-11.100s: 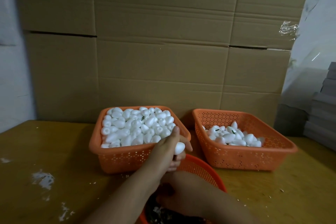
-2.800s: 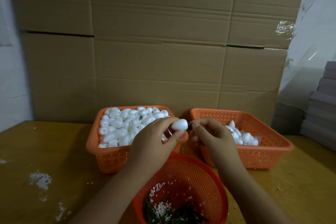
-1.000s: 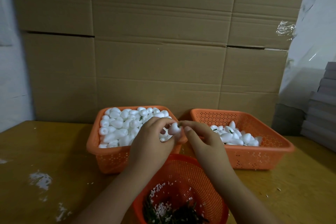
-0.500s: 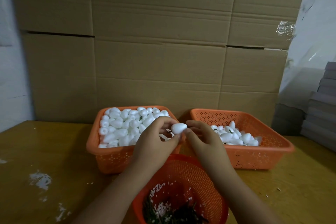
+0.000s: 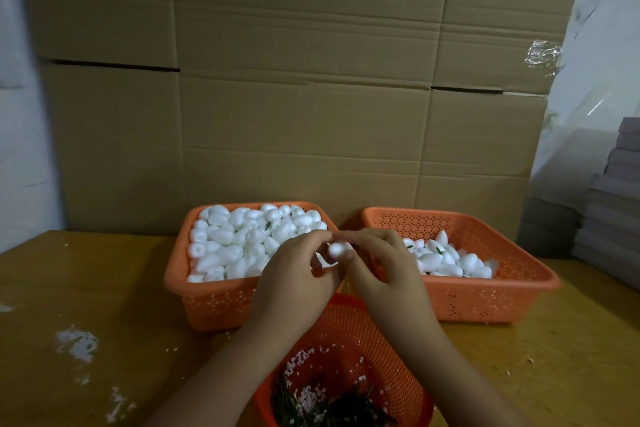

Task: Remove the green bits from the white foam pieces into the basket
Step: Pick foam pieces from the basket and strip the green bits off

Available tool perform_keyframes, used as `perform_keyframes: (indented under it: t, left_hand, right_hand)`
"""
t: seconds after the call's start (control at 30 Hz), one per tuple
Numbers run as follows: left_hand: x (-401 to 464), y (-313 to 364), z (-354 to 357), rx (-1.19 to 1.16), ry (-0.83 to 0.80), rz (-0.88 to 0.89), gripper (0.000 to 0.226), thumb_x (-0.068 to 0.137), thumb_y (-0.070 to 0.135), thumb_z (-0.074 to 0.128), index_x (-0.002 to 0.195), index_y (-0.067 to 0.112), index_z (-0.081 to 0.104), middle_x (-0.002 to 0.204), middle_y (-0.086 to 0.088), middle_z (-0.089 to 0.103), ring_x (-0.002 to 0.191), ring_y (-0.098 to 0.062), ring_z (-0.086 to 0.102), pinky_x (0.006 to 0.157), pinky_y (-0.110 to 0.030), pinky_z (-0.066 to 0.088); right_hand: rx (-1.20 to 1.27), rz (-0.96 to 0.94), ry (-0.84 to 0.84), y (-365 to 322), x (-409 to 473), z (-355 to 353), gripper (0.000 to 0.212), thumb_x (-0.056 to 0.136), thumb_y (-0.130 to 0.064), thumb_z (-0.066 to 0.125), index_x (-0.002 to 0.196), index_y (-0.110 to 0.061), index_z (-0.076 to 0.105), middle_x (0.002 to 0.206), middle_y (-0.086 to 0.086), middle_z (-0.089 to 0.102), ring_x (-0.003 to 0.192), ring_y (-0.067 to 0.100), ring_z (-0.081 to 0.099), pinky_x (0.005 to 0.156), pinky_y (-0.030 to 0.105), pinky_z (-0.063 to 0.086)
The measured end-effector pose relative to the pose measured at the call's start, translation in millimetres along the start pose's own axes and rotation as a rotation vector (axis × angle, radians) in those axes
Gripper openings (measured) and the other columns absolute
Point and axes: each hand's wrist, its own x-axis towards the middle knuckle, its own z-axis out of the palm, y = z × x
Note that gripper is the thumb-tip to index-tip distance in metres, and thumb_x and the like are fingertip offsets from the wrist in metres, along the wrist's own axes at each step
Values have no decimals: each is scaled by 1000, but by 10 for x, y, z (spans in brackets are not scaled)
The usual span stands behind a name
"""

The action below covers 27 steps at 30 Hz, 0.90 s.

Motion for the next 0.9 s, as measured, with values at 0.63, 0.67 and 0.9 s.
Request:
perform_keyframes:
  t: [0.63,0.67,0.9]
  left_hand:
    - [14,24,-10,72,-30,99,34,78,56,58,111,48,56,105,32,53,99,5,52,76,-16,45]
    - [14,15,-28,105,-23,103,34,79,53,59,112,48,55,104,31,54,99,6,52,76,-14,43]
    - [81,-77,-223,458,62,64,29,90,34,61,119,31,61,113,15,62,108,-7,54,84,-24,44]
  right_hand:
    - [238,426,2,42,134,-175,16,83,-22,74,93,-12,66,53,-6,62,42,3,51,41,16,40]
    - [212,434,67,55,146,-221,16,83,-21,74,95,-14,66,56,-6,63,43,2,53,42,16,42]
    - [231,448,258,162,170,-319,69,90,-13,64,148,-32,30,120,-5,58,102,15,61,84,29,45]
